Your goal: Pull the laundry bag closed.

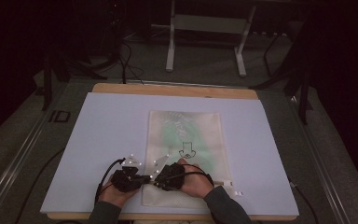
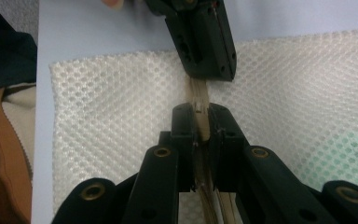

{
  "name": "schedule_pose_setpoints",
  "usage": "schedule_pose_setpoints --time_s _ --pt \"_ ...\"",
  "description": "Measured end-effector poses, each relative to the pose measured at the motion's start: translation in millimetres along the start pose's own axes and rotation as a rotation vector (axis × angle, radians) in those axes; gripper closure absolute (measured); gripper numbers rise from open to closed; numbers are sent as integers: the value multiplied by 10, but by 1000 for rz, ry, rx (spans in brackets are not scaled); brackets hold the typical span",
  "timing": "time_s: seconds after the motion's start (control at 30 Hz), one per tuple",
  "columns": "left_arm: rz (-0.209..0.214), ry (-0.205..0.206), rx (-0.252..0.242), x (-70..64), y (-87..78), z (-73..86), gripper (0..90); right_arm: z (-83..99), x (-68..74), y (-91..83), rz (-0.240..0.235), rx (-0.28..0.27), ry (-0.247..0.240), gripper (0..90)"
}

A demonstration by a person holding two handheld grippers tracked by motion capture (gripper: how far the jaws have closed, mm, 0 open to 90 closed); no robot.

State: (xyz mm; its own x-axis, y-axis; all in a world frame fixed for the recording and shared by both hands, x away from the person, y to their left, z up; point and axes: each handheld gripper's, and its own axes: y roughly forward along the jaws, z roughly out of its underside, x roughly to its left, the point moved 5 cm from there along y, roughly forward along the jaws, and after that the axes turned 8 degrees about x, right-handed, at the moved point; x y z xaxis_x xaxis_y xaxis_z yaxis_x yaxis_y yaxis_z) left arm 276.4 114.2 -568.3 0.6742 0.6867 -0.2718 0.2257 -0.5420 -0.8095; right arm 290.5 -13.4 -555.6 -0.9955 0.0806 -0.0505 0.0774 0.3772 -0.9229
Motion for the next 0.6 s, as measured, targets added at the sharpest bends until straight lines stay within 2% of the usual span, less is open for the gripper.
schedule_pose_setpoints --time_s 0.6 --pt "-6 2 -2 -6 3 0 895 69 30 -59 17 29 -16 822"
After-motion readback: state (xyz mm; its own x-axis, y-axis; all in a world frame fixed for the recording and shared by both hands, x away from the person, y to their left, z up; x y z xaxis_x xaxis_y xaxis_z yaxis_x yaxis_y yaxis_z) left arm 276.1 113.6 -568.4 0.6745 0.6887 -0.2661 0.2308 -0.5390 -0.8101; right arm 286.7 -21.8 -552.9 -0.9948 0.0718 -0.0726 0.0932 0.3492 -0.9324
